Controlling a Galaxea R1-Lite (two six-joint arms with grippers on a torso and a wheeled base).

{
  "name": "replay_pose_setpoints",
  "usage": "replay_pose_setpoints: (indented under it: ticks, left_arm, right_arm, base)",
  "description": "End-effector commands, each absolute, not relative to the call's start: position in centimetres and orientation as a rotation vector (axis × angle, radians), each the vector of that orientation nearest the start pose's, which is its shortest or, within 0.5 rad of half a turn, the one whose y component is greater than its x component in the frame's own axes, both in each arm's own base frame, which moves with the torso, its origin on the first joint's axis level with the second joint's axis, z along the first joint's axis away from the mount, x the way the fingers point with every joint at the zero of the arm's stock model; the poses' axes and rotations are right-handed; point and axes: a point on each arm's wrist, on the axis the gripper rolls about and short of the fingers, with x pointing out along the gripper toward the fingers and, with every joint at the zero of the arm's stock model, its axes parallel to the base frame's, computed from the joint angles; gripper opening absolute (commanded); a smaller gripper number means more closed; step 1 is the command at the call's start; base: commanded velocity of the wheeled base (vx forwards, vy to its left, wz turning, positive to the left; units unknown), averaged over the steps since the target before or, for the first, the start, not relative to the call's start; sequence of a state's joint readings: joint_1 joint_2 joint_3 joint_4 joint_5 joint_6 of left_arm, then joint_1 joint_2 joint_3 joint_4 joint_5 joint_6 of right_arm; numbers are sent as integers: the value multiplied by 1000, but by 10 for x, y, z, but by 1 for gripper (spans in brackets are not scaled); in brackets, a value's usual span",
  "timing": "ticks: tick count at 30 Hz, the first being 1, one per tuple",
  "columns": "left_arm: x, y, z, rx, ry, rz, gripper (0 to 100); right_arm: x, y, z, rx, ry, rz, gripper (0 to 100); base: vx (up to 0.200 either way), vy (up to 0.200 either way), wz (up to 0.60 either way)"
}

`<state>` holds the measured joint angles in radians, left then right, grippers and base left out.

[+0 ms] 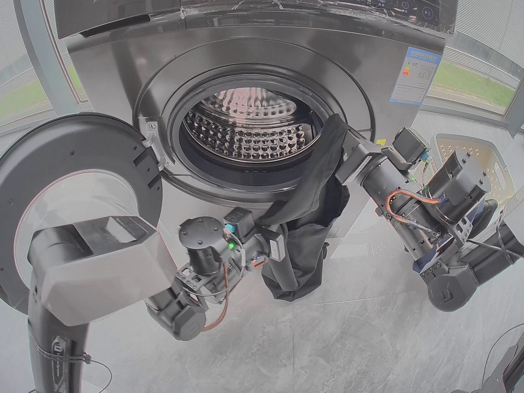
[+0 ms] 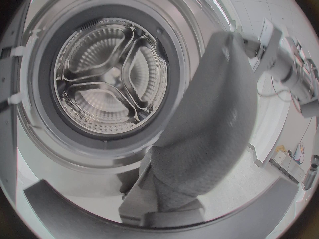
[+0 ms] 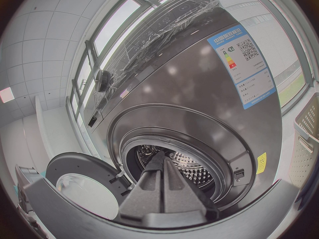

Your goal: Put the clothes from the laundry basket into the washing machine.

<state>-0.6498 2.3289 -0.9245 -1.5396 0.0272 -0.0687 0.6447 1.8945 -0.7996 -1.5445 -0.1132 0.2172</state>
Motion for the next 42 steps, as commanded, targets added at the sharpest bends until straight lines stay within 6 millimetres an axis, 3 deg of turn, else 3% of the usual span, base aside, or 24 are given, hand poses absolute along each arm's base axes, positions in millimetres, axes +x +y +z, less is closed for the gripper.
replay_pose_setpoints:
  ticks: [1,9,13,18,24,30,38,42]
  left_arm:
    - [322,-217,112,-132,-178,-591,0]
    - [323,-207,116,-134,-180,-570,0]
    - [322,-197,130,-141,-212,-557,0]
    - [306,-164,172,-178,-300,-556,0]
    - [273,-144,200,-237,-339,-601,0]
    - [271,-142,223,-277,-412,-616,0]
    - [263,-141,235,-286,-450,-627,0]
    - [263,-141,237,-289,-458,-630,0]
  right_arm:
    - [271,197,208,378,-366,560,0]
    - [271,197,207,377,-360,562,0]
    - [270,197,206,377,-356,563,0]
    - [274,200,197,368,-330,563,0]
    - [273,199,190,360,-303,561,0]
    - [280,203,174,338,-261,557,0]
    - [294,213,138,288,-169,549,0]
    - [296,216,134,285,-165,553,0]
  base:
    - [0,0,0]
    - [0,0,0]
    - [0,0,0]
    - [0,0,0]
    - [0,0,0]
    - [0,0,0]
    - [0,0,0]
    - [0,0,0]
